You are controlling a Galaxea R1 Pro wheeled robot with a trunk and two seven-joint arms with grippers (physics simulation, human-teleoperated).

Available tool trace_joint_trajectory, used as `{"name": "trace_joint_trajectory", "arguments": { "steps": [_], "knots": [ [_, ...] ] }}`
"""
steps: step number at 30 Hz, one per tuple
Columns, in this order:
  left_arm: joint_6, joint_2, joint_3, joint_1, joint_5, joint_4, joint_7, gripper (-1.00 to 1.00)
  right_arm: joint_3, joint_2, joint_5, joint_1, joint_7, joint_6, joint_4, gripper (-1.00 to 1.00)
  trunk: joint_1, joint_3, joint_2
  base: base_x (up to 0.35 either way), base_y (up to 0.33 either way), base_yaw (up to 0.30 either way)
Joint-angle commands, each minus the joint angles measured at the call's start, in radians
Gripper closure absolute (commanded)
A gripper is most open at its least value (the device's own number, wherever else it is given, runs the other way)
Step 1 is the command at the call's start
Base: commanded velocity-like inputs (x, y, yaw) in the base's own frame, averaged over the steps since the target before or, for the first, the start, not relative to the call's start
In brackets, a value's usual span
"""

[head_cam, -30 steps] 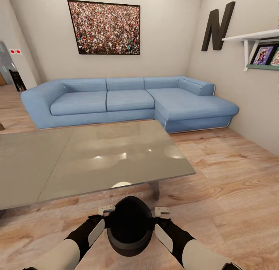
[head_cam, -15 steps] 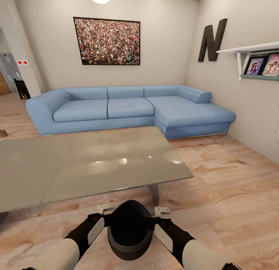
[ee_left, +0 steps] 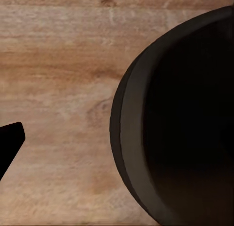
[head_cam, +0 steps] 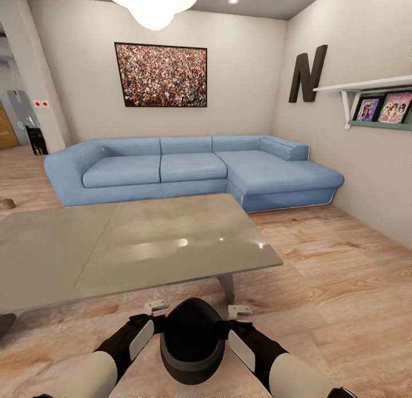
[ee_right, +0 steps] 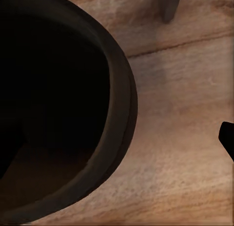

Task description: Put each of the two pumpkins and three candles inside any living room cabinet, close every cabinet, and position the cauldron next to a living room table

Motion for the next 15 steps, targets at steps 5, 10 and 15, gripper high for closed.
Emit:
{"name": "trace_joint_trajectory", "arguments": {
  "steps": [5, 10, 15],
  "knots": [
    [0.003, 0.000, -0.008, 0.000, 0.011, -0.003, 0.009, -1.00, 0.008, -0.001, -0.008, -0.001, -0.009, 0.003, -0.002, -1.00, -0.020, 0.015, 0.035, -0.040, 0.000, 0.000],
    [0.003, 0.000, -0.008, 0.000, 0.011, -0.003, 0.009, -1.00, 0.008, -0.001, -0.008, -0.001, -0.010, 0.003, -0.002, -1.00, -0.039, 0.030, 0.070, -0.174, 0.000, 0.000],
    [0.003, -0.001, -0.008, 0.000, 0.011, -0.003, 0.009, -1.00, 0.008, -0.001, -0.008, -0.001, -0.010, 0.003, -0.002, -1.00, -0.058, 0.046, 0.105, -0.027, 0.000, 0.000]
  ]
}}
